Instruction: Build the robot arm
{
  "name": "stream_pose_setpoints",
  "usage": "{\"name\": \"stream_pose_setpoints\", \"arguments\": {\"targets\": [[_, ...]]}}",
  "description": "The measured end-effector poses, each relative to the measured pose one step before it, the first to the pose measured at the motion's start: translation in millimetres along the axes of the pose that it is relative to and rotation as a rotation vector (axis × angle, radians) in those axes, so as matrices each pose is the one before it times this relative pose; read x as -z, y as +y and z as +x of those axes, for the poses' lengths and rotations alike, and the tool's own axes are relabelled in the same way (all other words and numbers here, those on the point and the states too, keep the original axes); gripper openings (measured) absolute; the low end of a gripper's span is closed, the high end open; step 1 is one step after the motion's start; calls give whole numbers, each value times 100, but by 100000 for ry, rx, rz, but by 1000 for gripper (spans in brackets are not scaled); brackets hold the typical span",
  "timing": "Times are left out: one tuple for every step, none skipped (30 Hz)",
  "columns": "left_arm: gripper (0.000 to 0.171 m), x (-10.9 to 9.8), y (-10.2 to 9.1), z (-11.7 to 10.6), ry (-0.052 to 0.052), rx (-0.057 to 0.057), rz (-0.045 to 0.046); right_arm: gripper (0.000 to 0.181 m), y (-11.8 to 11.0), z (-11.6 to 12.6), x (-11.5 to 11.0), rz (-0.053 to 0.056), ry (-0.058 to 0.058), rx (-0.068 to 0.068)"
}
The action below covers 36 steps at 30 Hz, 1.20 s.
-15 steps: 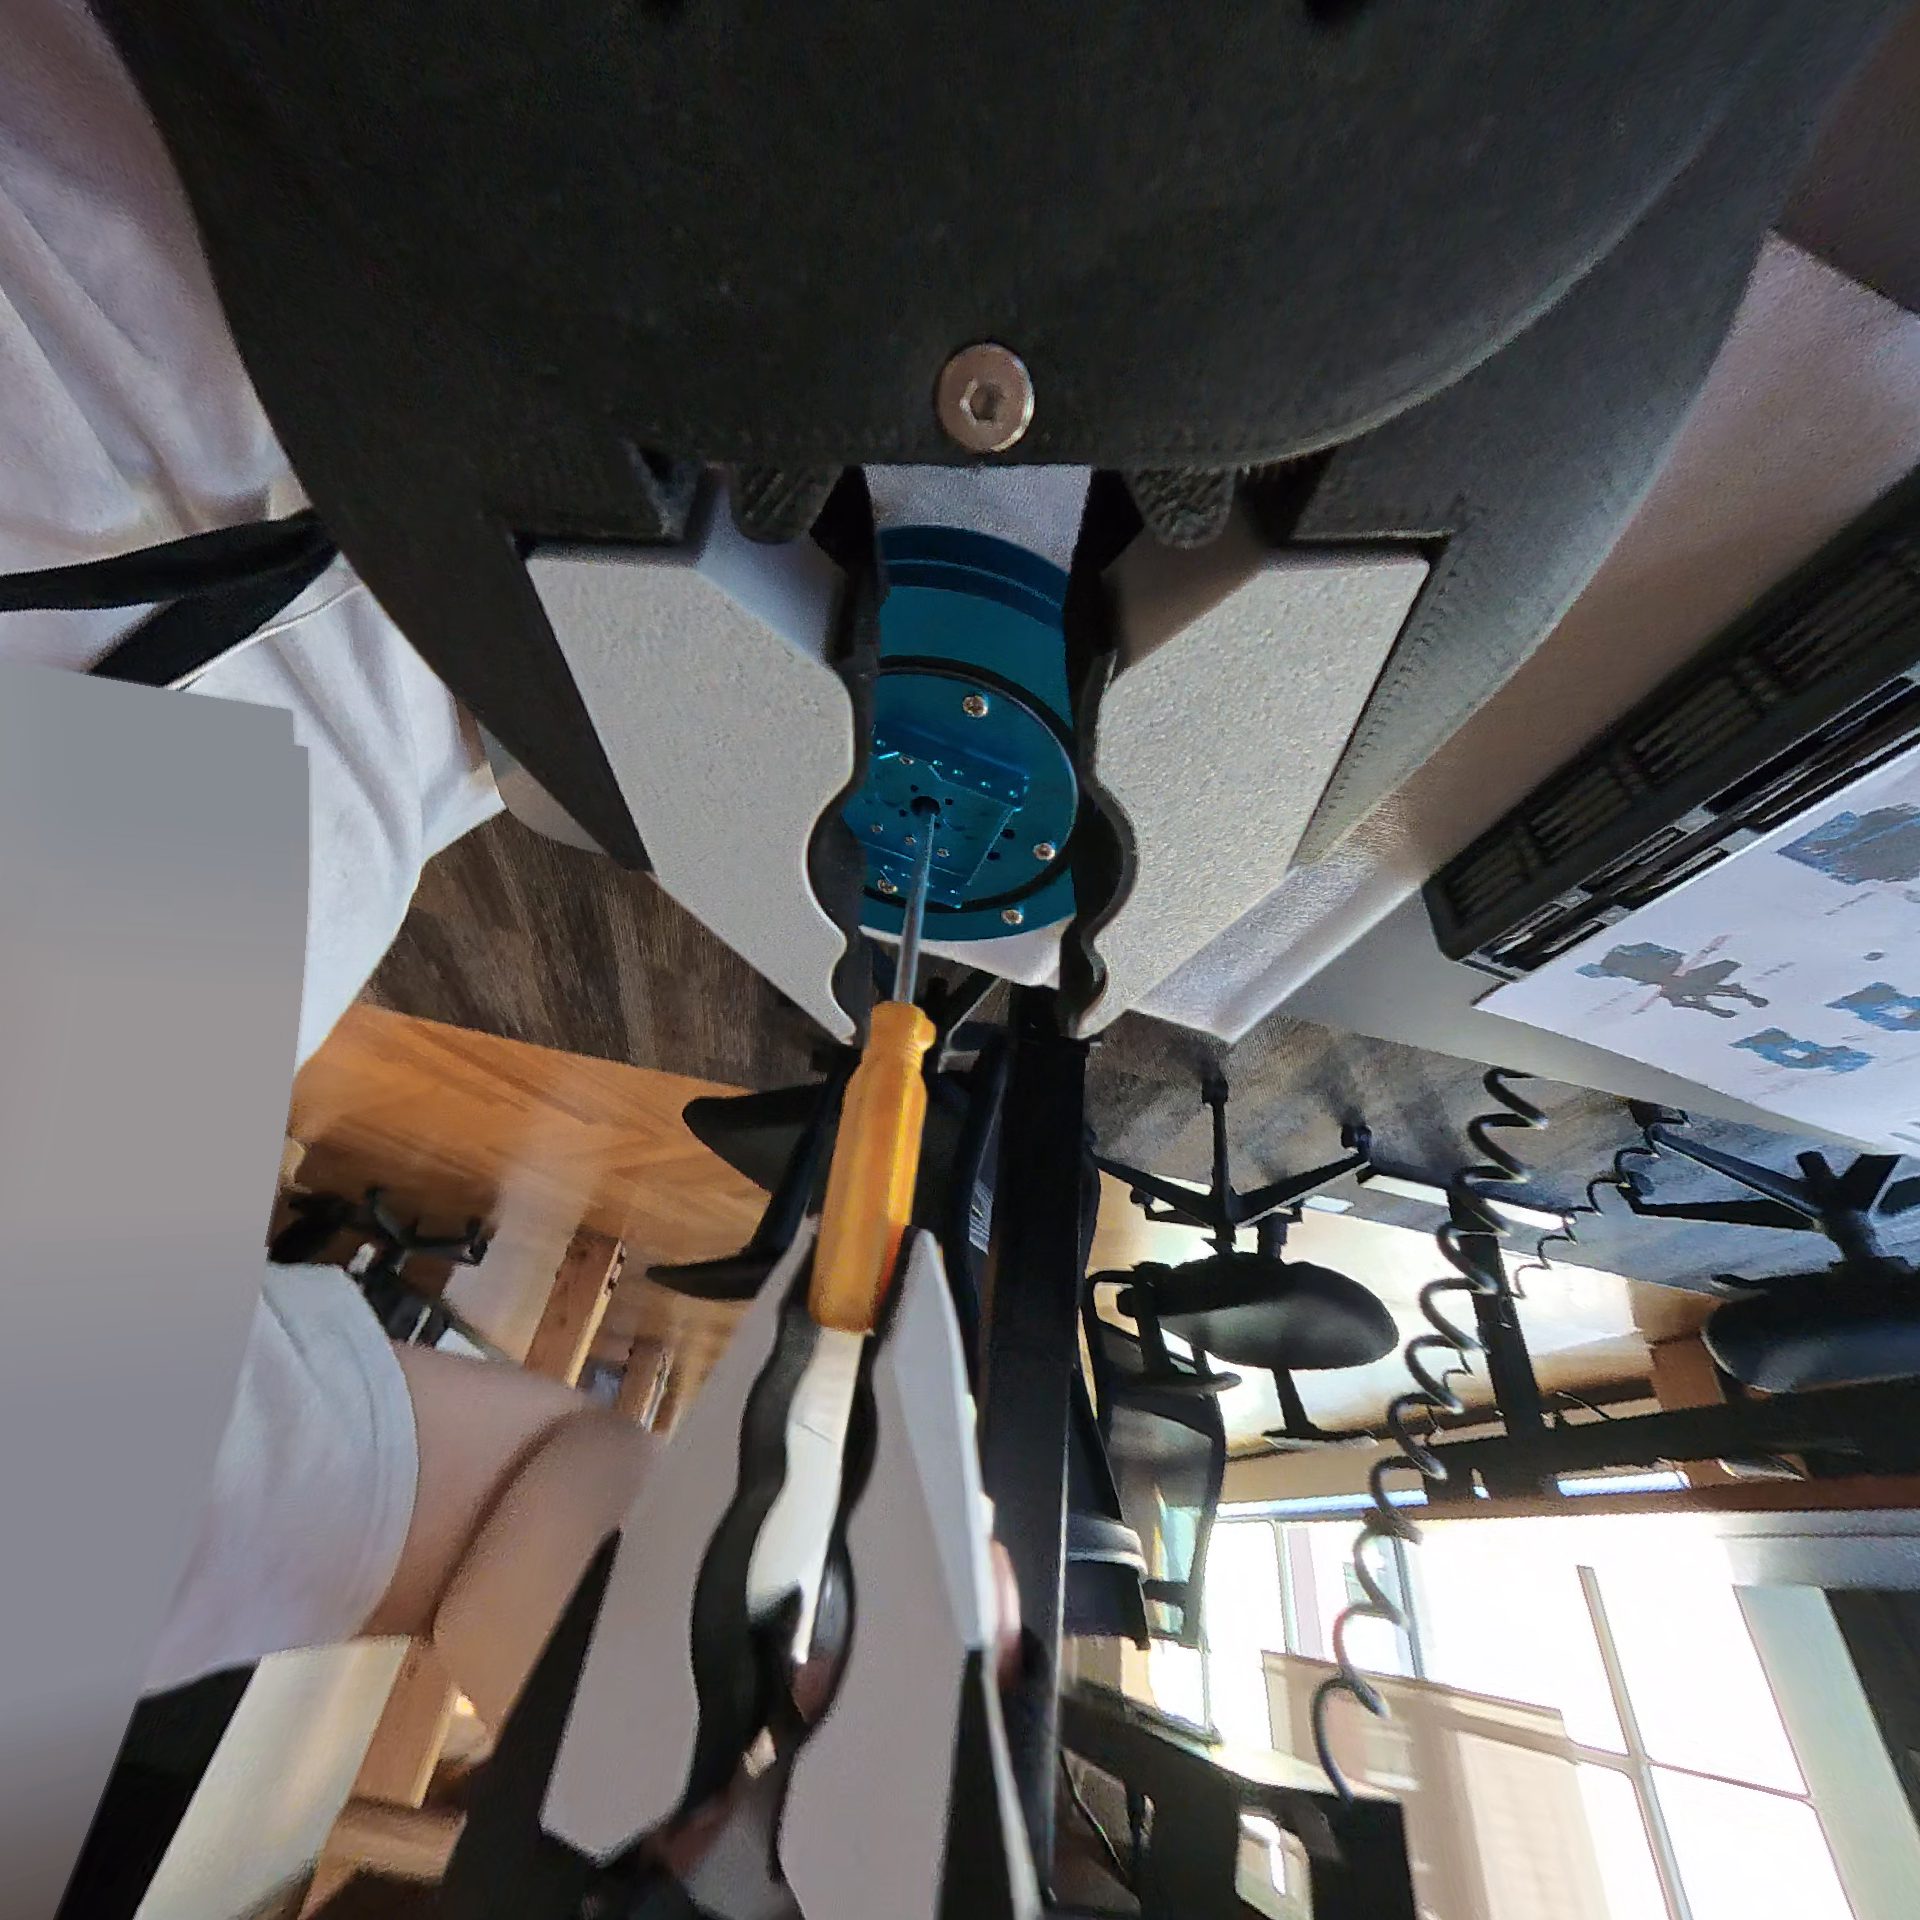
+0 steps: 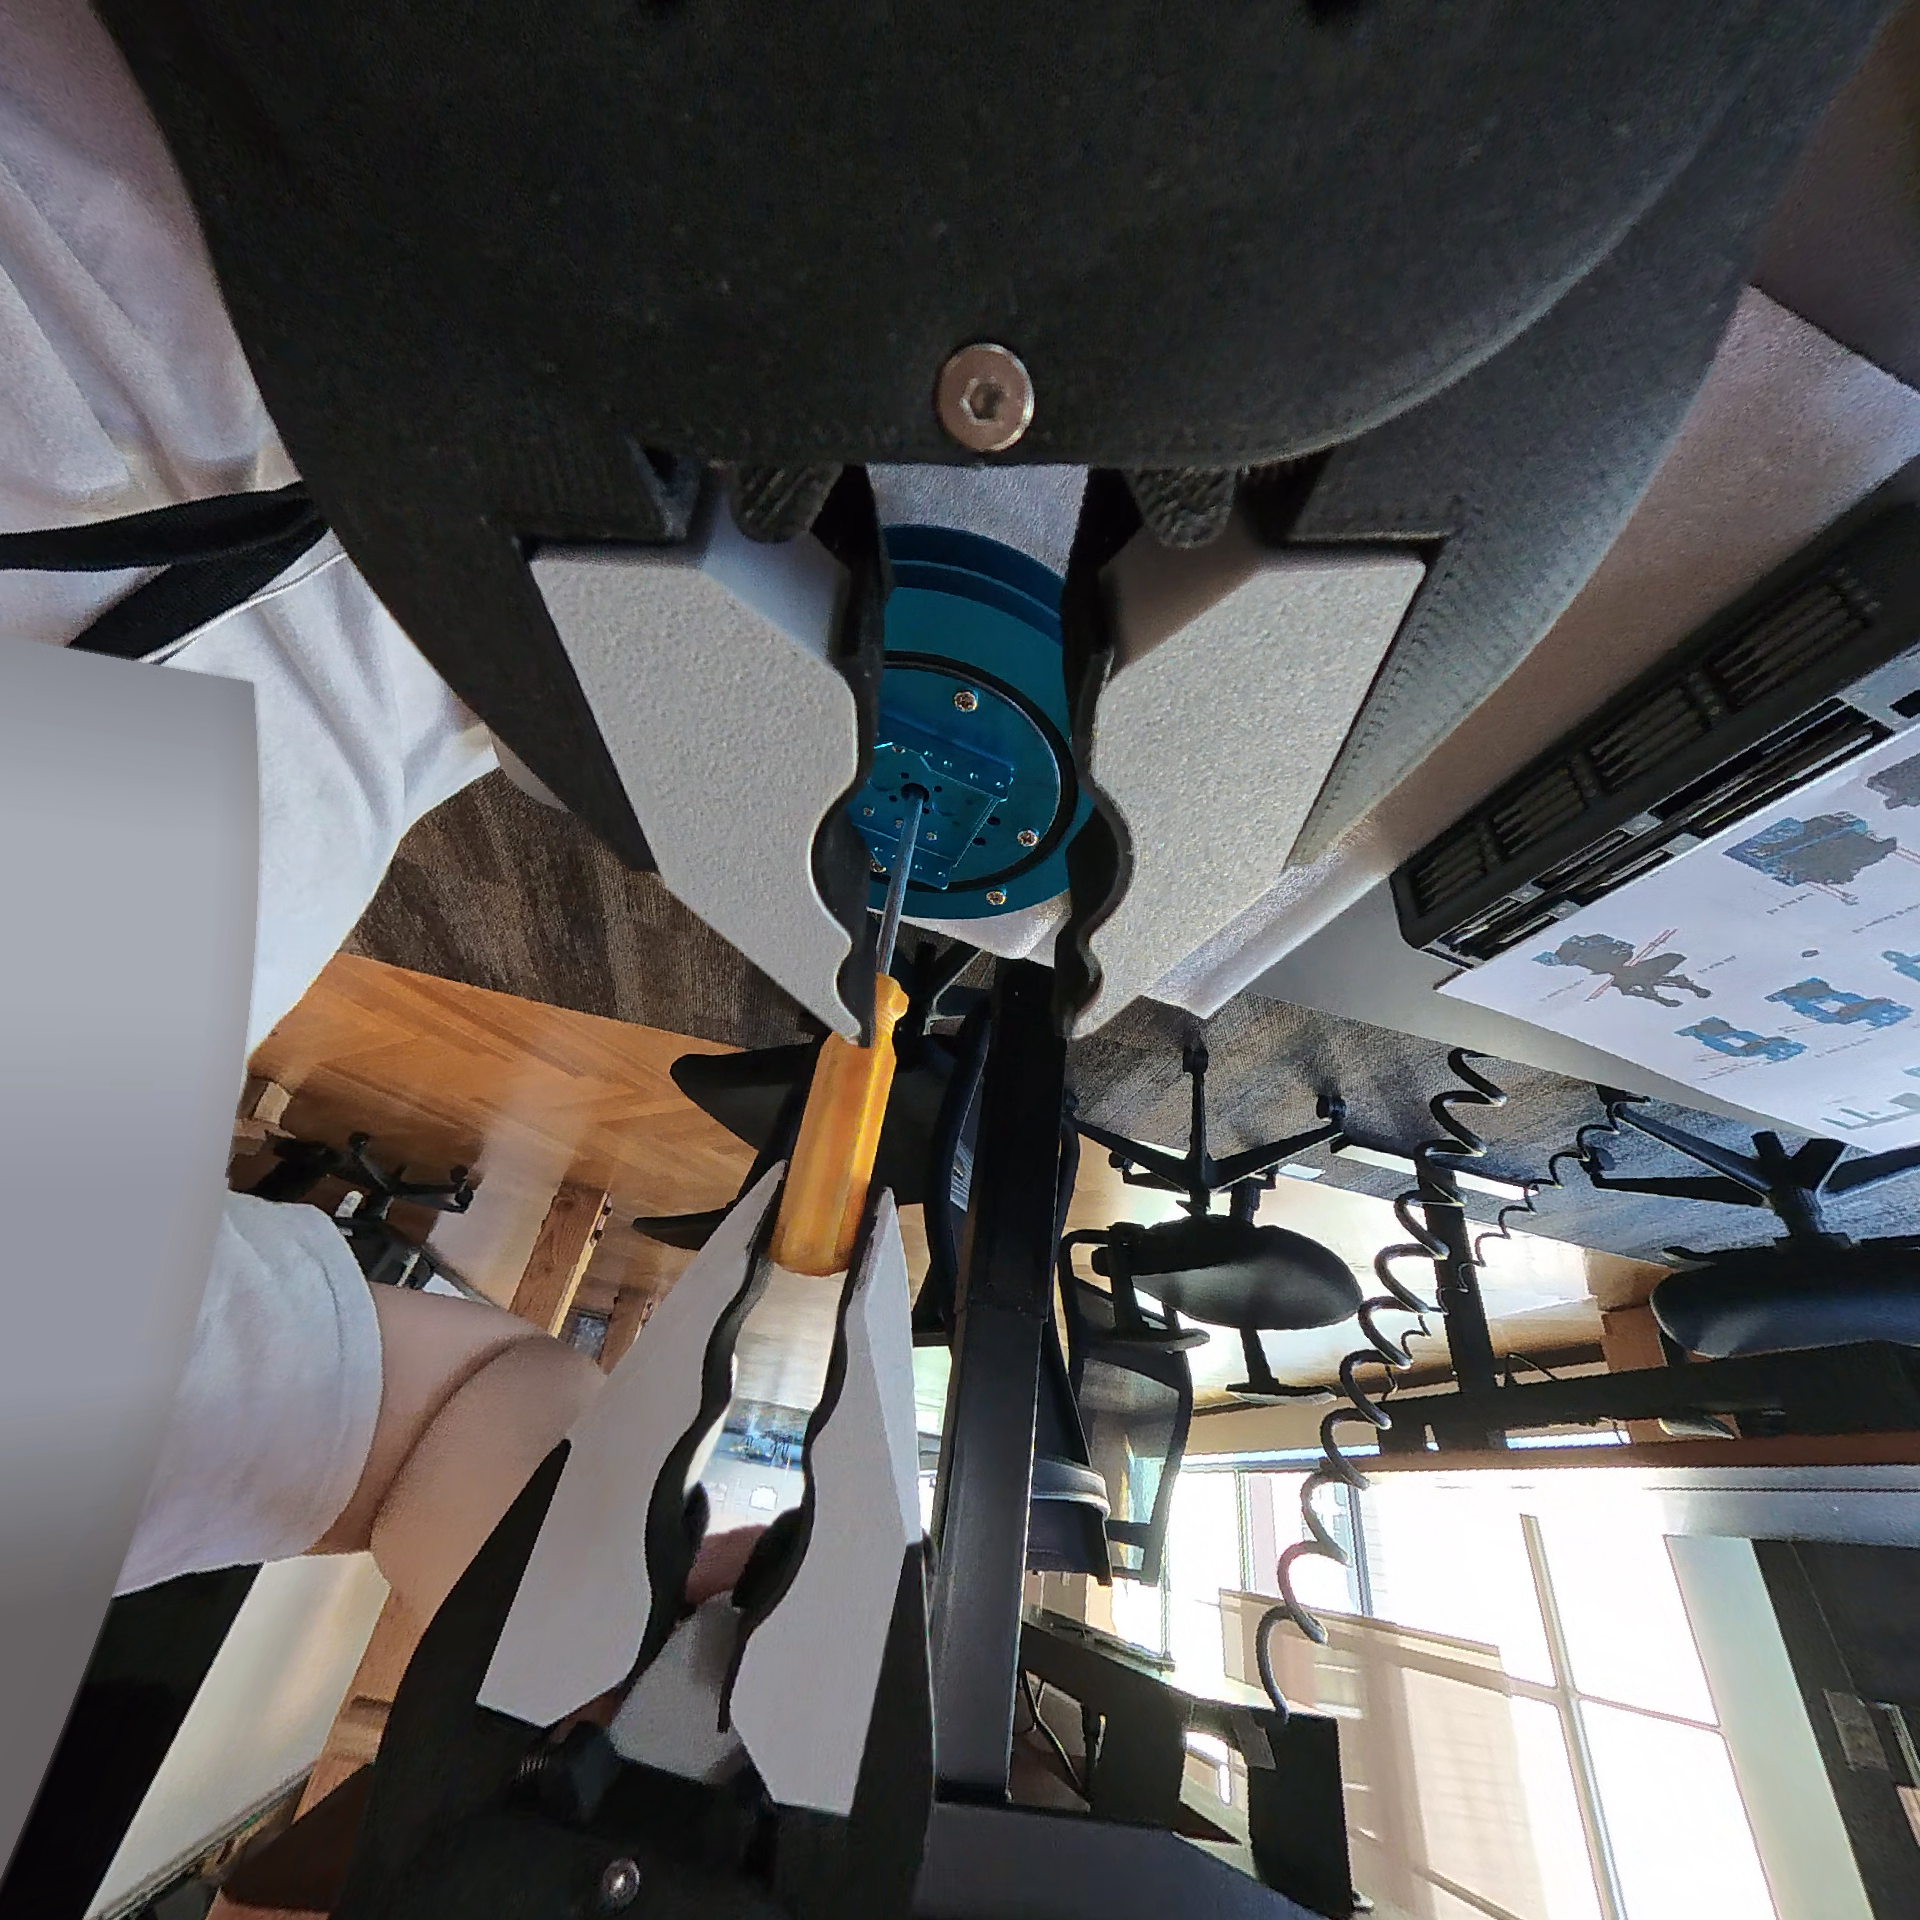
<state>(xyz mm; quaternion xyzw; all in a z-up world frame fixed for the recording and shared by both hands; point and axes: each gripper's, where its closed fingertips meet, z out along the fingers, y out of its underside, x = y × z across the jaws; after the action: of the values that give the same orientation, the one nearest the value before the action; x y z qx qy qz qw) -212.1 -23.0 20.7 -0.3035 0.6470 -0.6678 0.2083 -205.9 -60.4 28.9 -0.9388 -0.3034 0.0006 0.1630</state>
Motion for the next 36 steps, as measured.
{"name": "stream_pose_setpoints", "arguments": {"targets": [[32, 72, -107, 5, -10, 59, 498, 18, 80, -57, 16, -86, 507, 792], [32, 40, -68, 18, 98, 85, 345, 18, 107, 12, 29, -444, 807, 1658], [32, 5, -28, 30, 149, 106, 133, 19, 75, 59, 12, -585, 745, 2096], [32, -19, 29, 30, 179, 104, -139, 19, -59, 7, -17, -13, 509, 3305], [32, -41, 66, 47, 290, 73, -330, 19, -84, 46, -23, 340, 1033, 3248], [32, -78, 60, 102, 468, 5, -333, 19, -16, 52, -20, -346, 629, 1679], [32, -124, 45, 171, 783, -102, -200, 19, 22, 24, 5, -752, -70, 319], [33, -229, 49, 298, 1317, -244, -178, 19, 0, 32, -16, -377, -308, -244], [34, -369, 112, 385, 1601, -540, -510, 19, -24, 13, -10, 46, -417, 10], [34, -513, 232, 382, 1340, -970, -1136, 18, -13, 30, -7, 218, -217, 322], [35, -635, 341, 361, 1045, -1272, -1769, 18, -6, 50, -19, 358, -217, -208], [36, -706, 408, 271, 559, -1276, -2058, 18, -5, 18, -3, 306, -599, -555], [36, -708, 428, 167, -5, -1236, -2163, 18, -16, 16, -9, 407, -468, -24], [34, -582, 403, 152, 88, -1488, -2140, 18, -2, 45, -18, 496, -71, 528], [27, -408, 261, 87, -288, -1528, -1366, 19, -11, -78, 12, 477, -841, 1173], [23, -211, 93, -129, -1403, -1321, -319, 18, -19, -218, 18, 644, -1606, 2942], [15, -62, 28, -115, -996, -1070, 134, 18, -18, -71, -11, 799, -181, 4742], [15, -4, 4, 8, 143, -173, 199, 18, -77, 75, -8, 1417, 911, 5221], [15, -13, 1, -26, 185, 687, 264, 18, -71, 14, -13, 1394, 499, 4700], [15, -3, -4, -41, -24, 667, 312, 18, -24, 133, -20, 1009, 741, 2619], [15, 22, -1, -82, -268, 341, 160, 19, -23, 129, -23, 857, -223, -111], [15, 46, 4, -20, 87, 76, 0, 18, -100, -58, -16, 1238, -1721, -860], [15, 24, 2, 19, 258, 28, -4, 18, -106, -14, -23, 1265, -1148, 318], [15, 41, -4, -29, -71, 72, 56, 18, -37, 98, -40, 1281, 140, 1699], [15, 16, 8, -31, -67, 175, 95, 18, -47, 18, -18, 1489, -314, 1828], [15, 12, -1, 10, 245, 242, 82, 18, -46, -52, -2, 1281, -851, 1103], [15, -8, 4, 9, 162, 122, 30, 18, 32, -3, -11, 909, -798, -21], [15, -35, 3, -4, 104, 90, 16, 18, 56, -56, 33, 593, -1507, -699], [15, -61, 3, 35, 377, 149, -12, 18, 50, -152, 0, 533, -1940, 351], [15, -78, 1, 47, 367, 74, -79, 17, 62, -86, -10, 607, -960, 1956], [15, -50, 5, 6, 81, 21, -85, 18, 46, 2, -8, 617, -320, 1722], [15, -28, 0, -15, 117, 104, -38, 17, 16, -38, 0, 593, -934, 252], [15, -38, 2, 29, 403, 283, 6, 17, -3, -124, -30, 283, -1581, -133], [15, -50, -2, 39, 334, 282, 37, 17, 28, -69, -87, -92, -888, 651], [15, -43, 5, 11, 87, 62, -2, 18, 32, -32, -119, -161, -269, 959], [15, -24, 14, 17, 16, -139, -113, 18, 62, -63, -113, -485, -610, 65]]}}
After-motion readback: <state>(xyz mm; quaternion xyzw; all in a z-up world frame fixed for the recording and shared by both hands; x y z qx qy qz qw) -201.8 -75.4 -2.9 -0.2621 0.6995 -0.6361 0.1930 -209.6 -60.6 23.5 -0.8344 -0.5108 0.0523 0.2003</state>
